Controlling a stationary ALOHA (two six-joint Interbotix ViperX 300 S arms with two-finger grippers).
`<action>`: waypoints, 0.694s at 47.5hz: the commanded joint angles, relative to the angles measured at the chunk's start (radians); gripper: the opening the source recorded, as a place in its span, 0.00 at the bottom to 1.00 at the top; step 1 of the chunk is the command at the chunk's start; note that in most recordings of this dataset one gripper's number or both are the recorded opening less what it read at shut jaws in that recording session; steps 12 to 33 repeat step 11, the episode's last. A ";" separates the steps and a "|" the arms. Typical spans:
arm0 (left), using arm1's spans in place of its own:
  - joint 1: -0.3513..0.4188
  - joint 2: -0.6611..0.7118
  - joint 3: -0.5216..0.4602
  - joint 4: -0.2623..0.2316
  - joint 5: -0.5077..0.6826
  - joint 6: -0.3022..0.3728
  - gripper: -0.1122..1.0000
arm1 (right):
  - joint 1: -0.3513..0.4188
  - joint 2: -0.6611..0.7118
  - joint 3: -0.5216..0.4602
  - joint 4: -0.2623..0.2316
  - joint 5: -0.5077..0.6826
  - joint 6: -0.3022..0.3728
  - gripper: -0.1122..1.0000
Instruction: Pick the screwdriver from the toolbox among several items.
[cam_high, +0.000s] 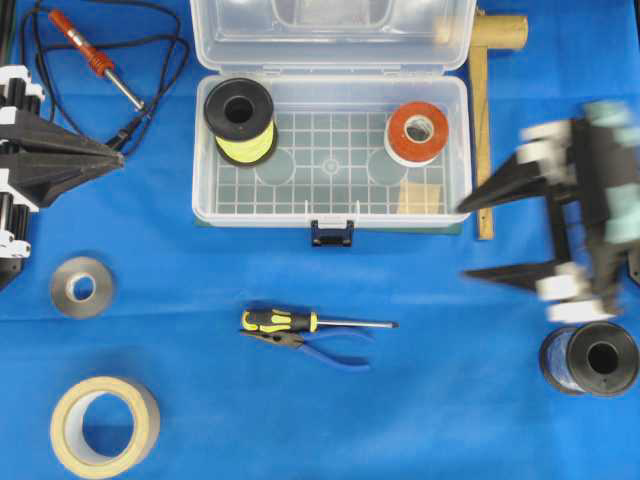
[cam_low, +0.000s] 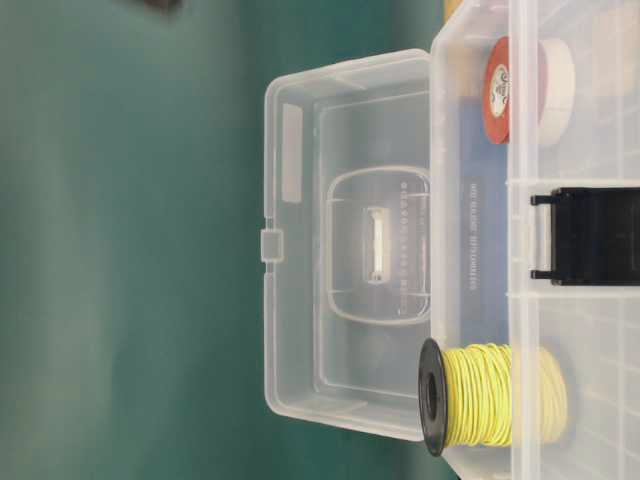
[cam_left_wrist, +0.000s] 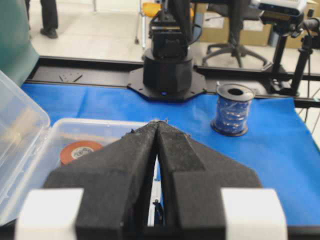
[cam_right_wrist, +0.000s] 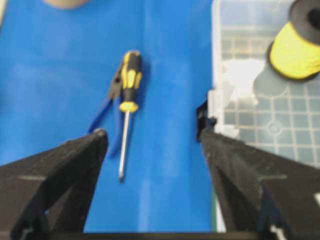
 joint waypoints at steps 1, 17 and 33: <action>0.003 0.006 -0.008 -0.002 -0.005 0.000 0.10 | 0.000 -0.103 0.072 -0.014 -0.043 0.002 0.78; 0.003 0.009 -0.005 -0.003 -0.006 0.000 0.10 | -0.023 -0.284 0.267 -0.032 -0.109 0.002 0.78; 0.003 0.009 -0.005 -0.003 -0.006 0.000 0.10 | -0.023 -0.284 0.267 -0.032 -0.109 0.002 0.78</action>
